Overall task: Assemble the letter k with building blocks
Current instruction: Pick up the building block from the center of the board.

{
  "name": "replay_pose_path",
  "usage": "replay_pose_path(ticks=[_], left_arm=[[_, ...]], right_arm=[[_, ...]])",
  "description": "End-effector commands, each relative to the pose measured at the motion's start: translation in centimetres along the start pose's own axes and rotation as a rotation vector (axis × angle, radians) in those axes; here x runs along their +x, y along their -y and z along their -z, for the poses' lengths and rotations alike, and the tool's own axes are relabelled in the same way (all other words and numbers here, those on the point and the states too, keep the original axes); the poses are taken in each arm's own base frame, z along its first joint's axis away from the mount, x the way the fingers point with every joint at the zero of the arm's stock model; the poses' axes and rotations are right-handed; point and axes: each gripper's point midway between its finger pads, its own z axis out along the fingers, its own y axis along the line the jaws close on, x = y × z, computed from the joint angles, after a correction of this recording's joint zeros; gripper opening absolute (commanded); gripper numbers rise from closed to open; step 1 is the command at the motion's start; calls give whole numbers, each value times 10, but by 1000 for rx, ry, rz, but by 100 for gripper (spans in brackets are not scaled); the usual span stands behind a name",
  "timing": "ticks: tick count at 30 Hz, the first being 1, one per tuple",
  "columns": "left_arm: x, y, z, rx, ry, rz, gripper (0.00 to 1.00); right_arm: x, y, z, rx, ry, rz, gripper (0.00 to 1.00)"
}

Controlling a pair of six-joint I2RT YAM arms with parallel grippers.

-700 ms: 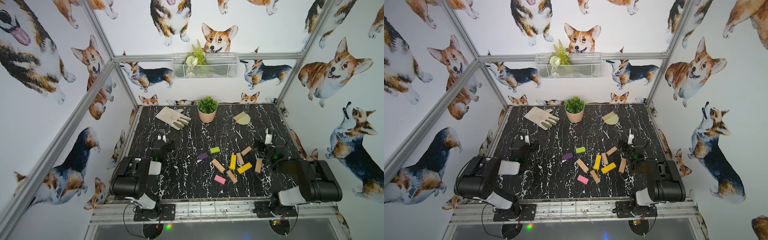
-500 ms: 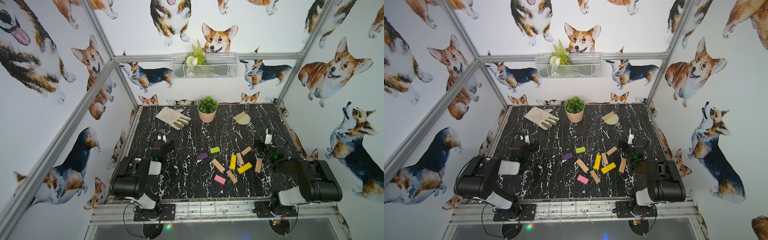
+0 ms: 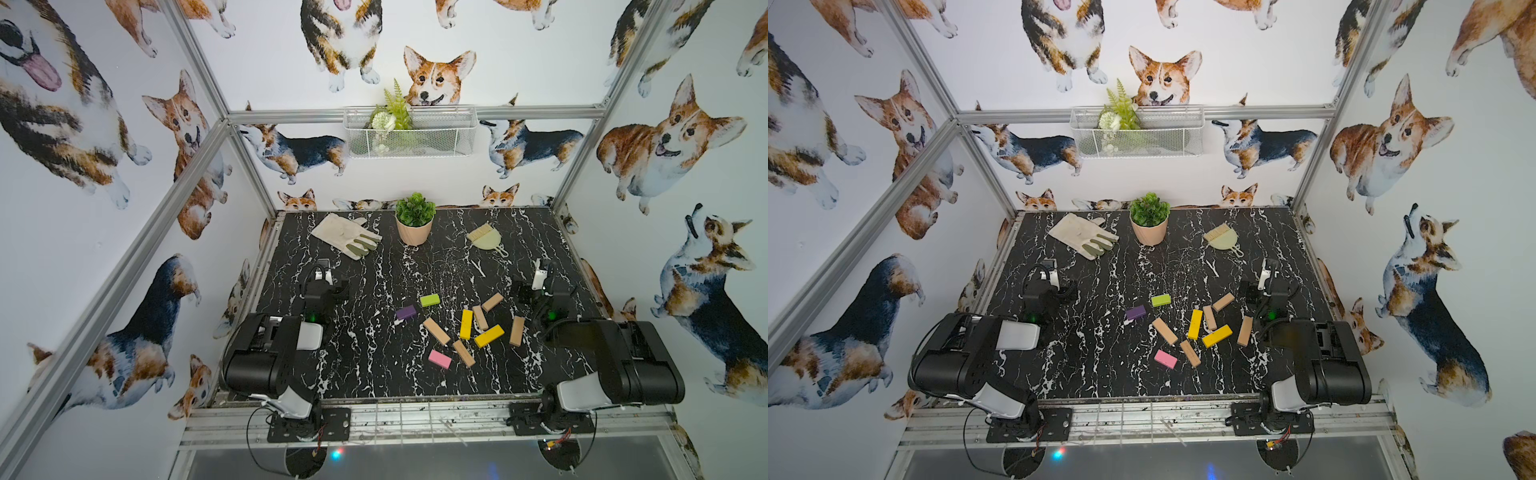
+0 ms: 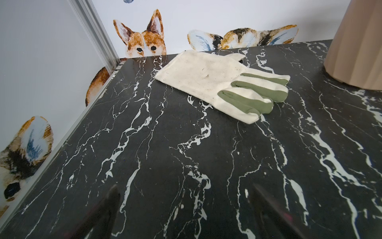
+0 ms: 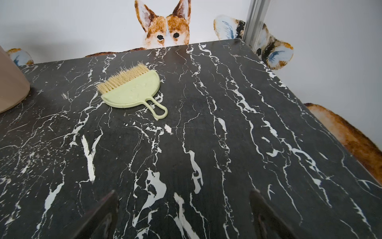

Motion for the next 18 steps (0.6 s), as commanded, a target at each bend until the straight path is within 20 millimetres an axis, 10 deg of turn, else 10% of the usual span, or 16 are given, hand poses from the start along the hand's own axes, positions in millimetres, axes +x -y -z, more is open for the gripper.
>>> replay_pose_path(ticks=[1,18], left_arm=[[-9,0,0,5,33,1,100],[-8,-16,0,-88,32,36,100]], right_arm=[[-10,3,0,18,37,-18,99],[-11,22,5,144,67,-66,99]])
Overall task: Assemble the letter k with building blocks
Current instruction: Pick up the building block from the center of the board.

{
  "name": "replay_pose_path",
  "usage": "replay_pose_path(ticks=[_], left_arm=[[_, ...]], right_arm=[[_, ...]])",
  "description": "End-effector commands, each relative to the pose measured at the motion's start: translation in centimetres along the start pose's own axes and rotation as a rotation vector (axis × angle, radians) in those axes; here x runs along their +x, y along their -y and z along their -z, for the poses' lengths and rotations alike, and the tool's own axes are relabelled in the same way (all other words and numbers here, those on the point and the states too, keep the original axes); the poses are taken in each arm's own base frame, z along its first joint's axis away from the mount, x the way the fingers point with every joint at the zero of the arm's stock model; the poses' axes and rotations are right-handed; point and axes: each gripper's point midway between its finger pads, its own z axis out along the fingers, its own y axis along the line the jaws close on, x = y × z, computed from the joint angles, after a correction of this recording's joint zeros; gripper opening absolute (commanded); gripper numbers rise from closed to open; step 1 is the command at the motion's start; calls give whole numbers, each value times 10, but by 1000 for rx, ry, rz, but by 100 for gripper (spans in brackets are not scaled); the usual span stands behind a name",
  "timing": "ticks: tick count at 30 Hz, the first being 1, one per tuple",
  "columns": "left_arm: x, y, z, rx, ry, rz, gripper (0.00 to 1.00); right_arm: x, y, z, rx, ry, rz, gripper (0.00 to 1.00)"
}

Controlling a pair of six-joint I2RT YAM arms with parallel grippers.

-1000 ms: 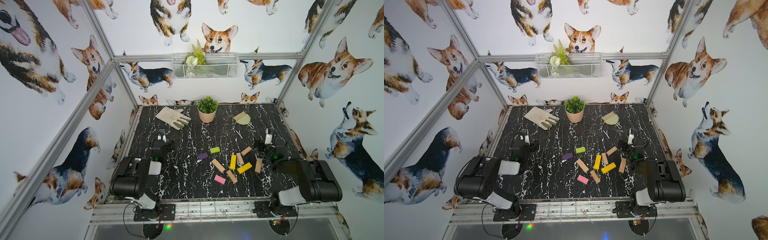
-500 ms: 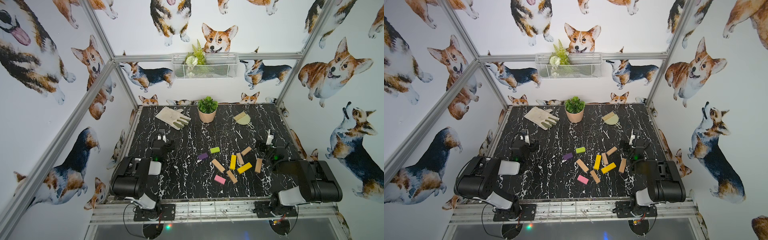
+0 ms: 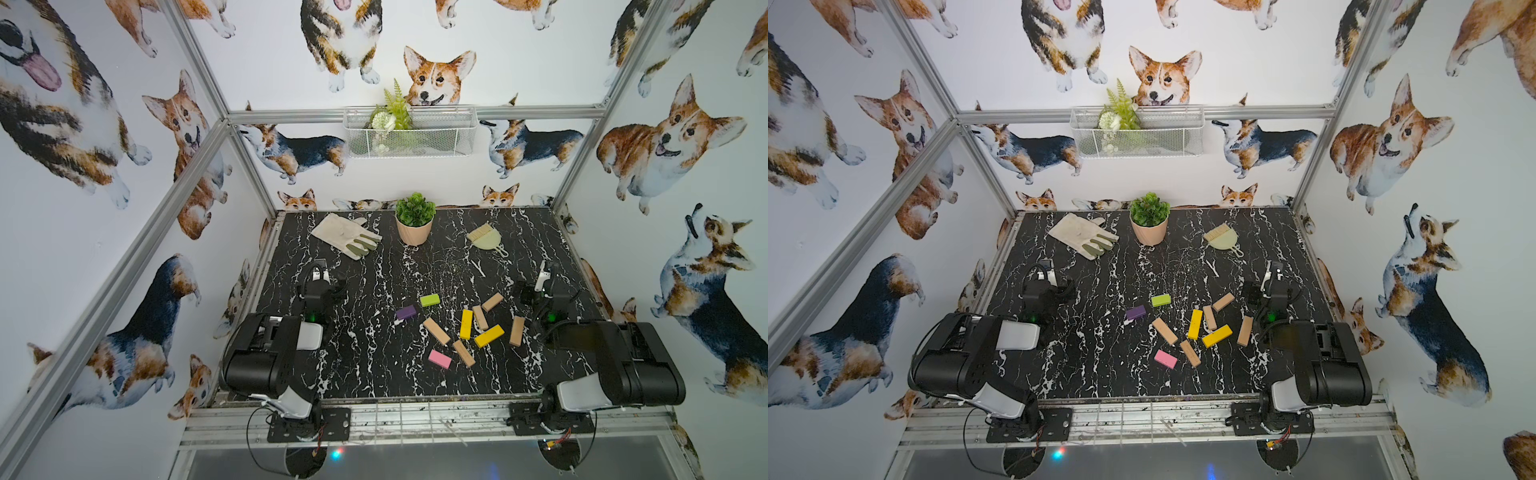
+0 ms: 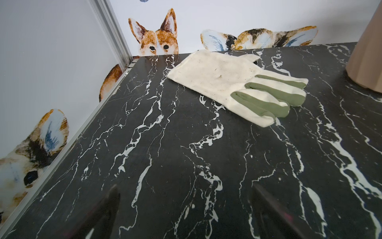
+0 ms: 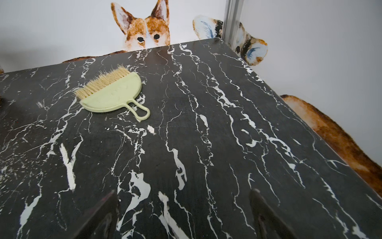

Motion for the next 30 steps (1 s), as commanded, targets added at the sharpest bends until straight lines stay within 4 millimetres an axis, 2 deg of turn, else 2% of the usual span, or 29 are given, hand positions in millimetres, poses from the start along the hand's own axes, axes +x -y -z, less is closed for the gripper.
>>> replay_pose_path(ticks=[1,5,8,10,11,20,30], left_arm=[[-9,-4,0,-23,34,13,100],[-8,-4,0,-21,33,13,100],[-8,12,1,72,35,-24,100],[-9,13,1,76,37,-24,100],[-9,14,2,82,39,-26,100],[-9,30,7,180,58,-62,100],[-9,29,7,179,58,-62,100]], right_arm=[[-14,5,1,43,58,-22,100],[-14,5,2,44,61,-22,100],[-14,1,1,22,59,-12,100],[-9,-32,-1,-162,20,82,100],[-9,-38,0,-196,18,99,100],[-9,-35,1,-184,23,91,100],[-10,-34,0,-177,23,88,100]])
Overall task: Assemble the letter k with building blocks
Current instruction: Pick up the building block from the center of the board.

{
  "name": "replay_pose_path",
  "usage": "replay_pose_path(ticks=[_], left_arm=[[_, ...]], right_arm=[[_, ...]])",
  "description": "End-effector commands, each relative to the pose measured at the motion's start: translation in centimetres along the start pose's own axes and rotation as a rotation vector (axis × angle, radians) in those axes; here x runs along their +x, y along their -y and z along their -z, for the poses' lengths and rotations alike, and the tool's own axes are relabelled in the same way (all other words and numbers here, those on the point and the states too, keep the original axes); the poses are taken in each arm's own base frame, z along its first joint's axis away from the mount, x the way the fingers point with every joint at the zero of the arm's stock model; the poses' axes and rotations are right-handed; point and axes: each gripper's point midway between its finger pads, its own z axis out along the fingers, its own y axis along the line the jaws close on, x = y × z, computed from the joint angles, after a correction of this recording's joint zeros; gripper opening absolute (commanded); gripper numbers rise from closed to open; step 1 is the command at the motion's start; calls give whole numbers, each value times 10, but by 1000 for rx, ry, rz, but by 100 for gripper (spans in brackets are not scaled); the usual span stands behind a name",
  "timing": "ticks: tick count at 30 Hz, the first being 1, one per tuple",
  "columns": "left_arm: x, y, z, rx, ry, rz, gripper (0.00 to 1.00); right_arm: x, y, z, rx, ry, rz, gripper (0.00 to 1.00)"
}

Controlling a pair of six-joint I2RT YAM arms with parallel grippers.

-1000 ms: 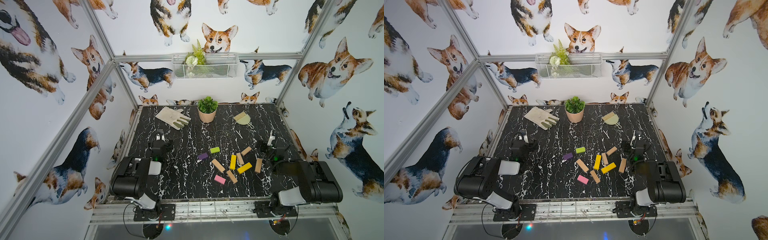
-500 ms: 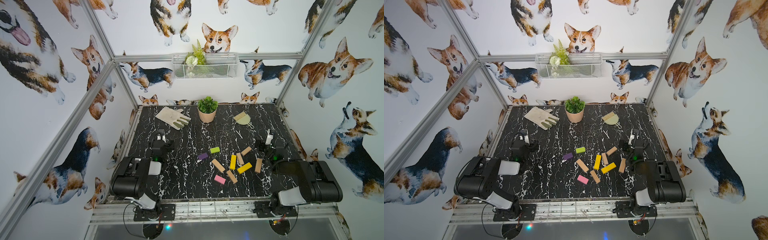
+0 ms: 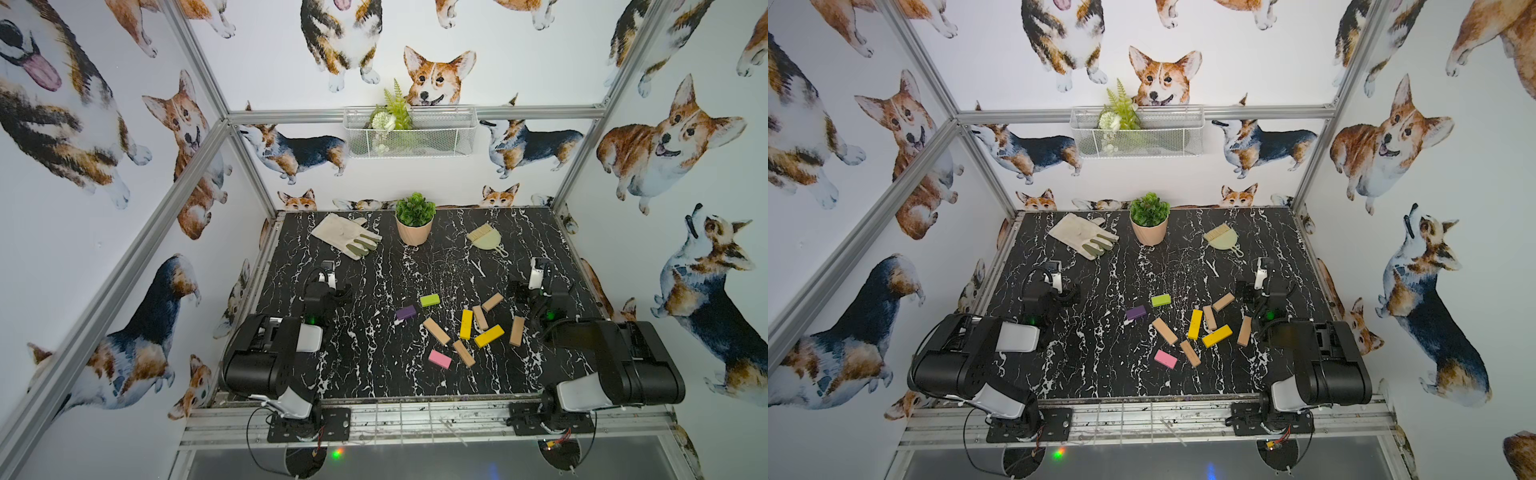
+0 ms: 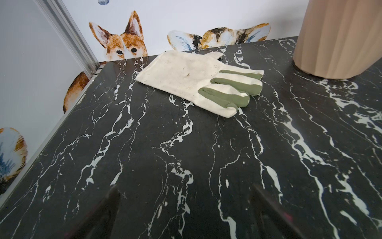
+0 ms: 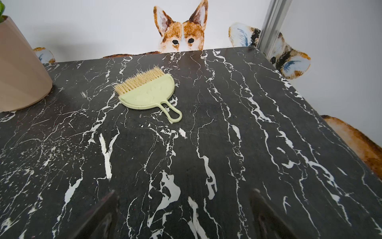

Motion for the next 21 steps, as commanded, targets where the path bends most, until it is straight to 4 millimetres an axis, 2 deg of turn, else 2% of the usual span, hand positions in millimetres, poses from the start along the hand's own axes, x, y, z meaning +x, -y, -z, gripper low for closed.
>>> replay_pose_path(ticks=[1,21], left_arm=[[-12,0,1,7,48,-12,100],[-12,-1,1,-6,48,-7,100]], right_arm=[[-3,-1,0,-4,11,12,99],[-3,-1,-1,-8,7,11,100]])
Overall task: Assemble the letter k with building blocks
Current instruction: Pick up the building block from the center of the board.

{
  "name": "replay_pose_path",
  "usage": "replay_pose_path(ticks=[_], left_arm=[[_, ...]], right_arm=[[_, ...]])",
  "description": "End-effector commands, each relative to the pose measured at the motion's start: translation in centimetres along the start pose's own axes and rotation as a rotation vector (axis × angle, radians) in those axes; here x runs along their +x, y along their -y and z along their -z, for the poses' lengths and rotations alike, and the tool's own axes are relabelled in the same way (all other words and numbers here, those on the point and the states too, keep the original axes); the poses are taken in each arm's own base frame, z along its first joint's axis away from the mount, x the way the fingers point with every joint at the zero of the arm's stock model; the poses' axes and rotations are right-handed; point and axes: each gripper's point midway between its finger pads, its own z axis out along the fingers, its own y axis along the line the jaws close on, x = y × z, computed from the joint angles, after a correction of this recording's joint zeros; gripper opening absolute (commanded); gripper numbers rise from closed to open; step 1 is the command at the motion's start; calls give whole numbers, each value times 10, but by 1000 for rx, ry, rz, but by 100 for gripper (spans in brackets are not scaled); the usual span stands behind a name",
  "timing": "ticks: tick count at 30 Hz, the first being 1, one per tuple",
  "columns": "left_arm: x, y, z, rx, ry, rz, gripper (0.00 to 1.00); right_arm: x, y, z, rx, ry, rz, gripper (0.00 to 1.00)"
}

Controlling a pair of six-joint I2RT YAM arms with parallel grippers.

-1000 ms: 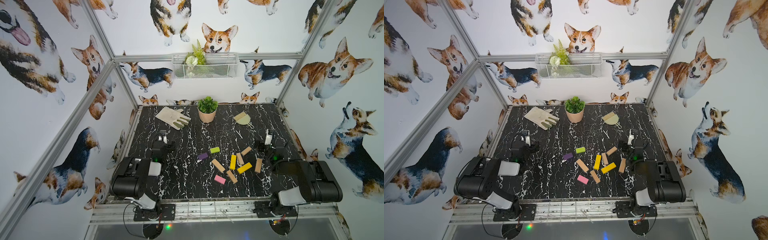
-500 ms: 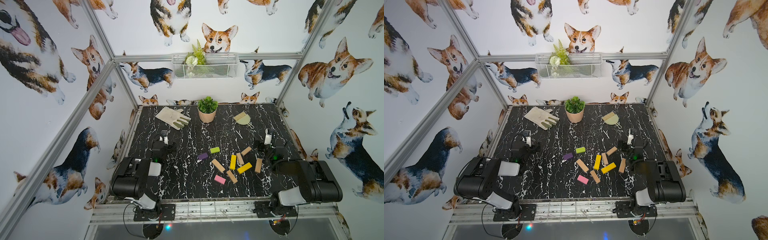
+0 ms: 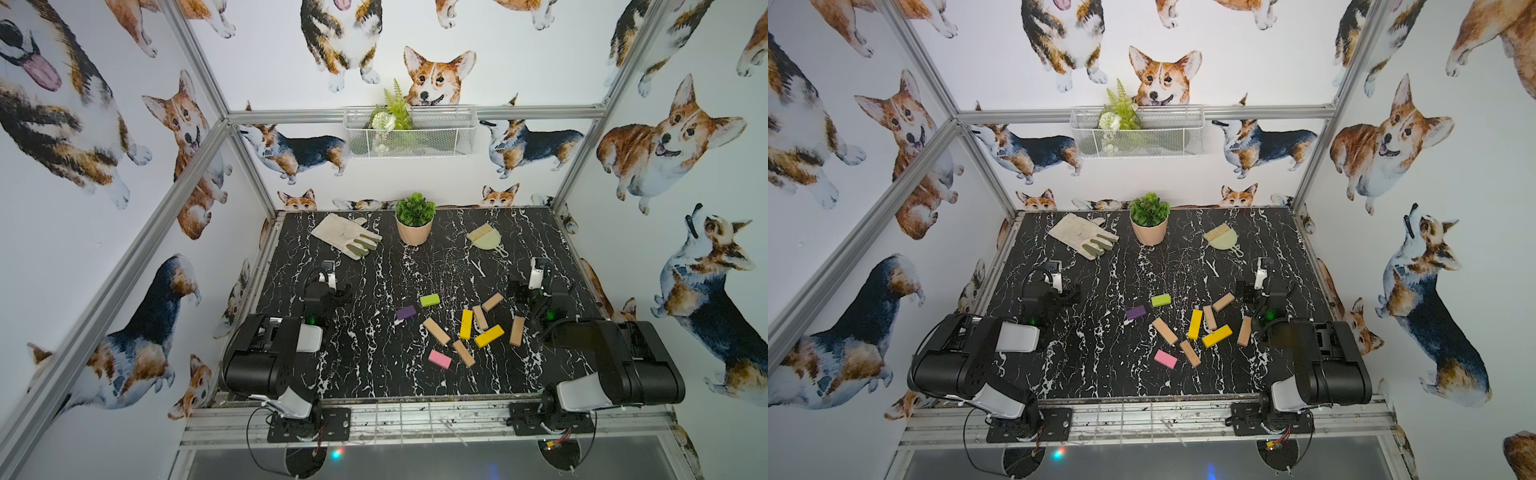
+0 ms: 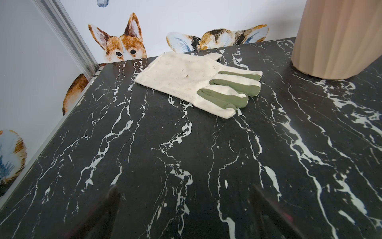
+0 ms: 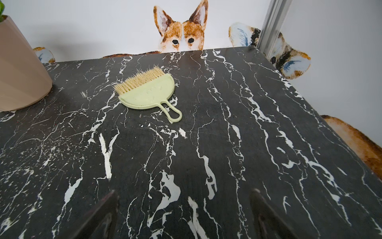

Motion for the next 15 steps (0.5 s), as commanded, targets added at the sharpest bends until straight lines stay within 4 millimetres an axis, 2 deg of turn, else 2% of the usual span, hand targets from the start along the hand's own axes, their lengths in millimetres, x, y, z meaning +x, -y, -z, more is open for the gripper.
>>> replay_pose_path(ticks=[1,3,15], left_arm=[[-11,-7,0,-39,38,6,100],[-8,-23,-3,-130,9,45,100],[-10,-23,-4,-109,12,54,100]], right_arm=[[-3,-2,-1,-8,6,10,100],[-2,-1,-1,-8,4,10,100],[-4,1,-2,-23,0,-10,100]])
